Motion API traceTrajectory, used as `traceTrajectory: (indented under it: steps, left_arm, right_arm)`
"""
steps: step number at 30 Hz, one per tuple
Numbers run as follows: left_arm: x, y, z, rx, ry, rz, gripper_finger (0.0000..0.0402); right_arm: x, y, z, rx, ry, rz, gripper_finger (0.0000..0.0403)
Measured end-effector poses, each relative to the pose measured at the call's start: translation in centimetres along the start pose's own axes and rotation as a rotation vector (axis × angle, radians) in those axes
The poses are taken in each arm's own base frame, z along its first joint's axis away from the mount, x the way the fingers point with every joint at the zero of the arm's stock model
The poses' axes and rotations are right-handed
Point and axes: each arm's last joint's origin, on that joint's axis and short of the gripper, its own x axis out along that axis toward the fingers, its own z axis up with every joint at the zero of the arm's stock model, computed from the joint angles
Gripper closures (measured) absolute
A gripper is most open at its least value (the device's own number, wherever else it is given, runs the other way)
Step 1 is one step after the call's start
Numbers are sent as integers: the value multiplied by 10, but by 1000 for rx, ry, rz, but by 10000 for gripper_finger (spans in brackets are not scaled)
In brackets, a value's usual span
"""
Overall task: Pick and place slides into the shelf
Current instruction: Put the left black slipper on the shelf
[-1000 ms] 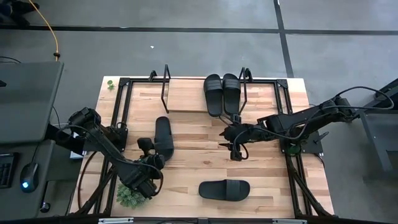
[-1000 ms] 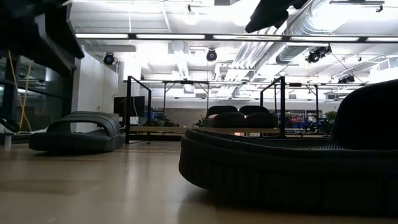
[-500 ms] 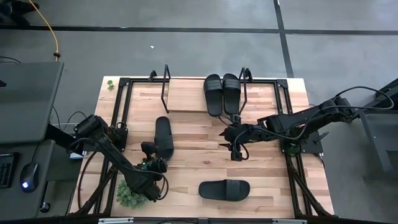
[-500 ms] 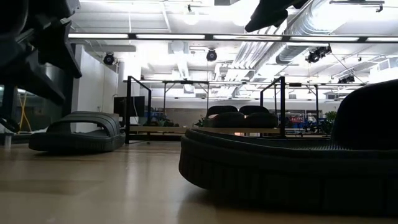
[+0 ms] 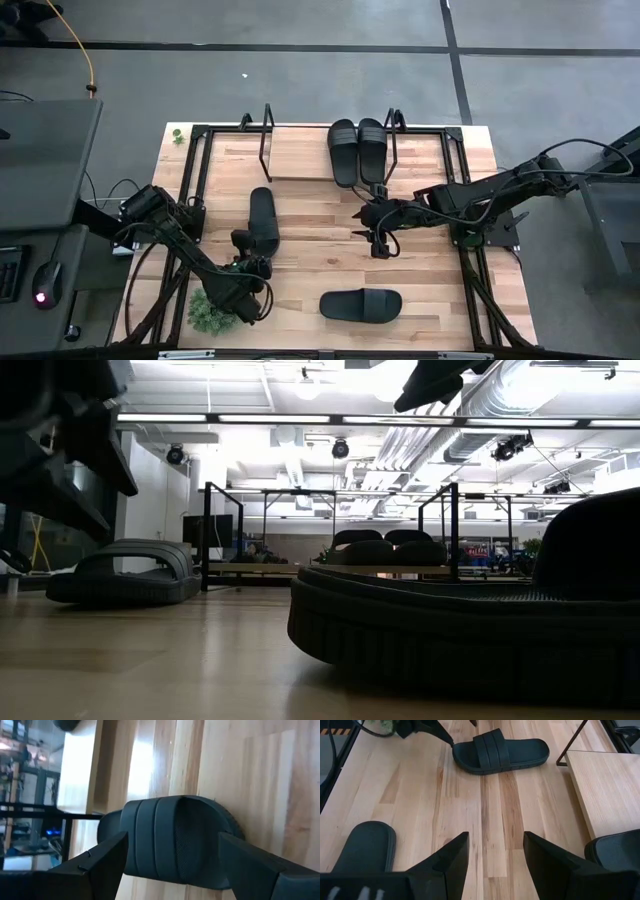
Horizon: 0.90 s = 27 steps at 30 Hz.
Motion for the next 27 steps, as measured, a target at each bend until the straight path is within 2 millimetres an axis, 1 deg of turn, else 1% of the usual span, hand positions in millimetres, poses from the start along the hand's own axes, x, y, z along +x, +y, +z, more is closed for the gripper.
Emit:
traceTrajectory:
  steps: [6, 11, 23, 27]
  left_arm:
    - [23, 3, 1, -64, 65, -13, 112]
    - [37, 6, 0, -97, 126, -33, 112]
    - [39, 7, 1, -103, 84, 12, 112]
    - [43, 2, -1, -81, 90, 32, 112]
  right_arm:
    - [0, 0, 0, 3, 1, 8, 224]
    - [0, 1, 0, 19, 3, 17, 224]
    - [0, 1, 0, 20, 3, 18, 224]
    - [0, 1, 0, 21, 3, 18, 224]
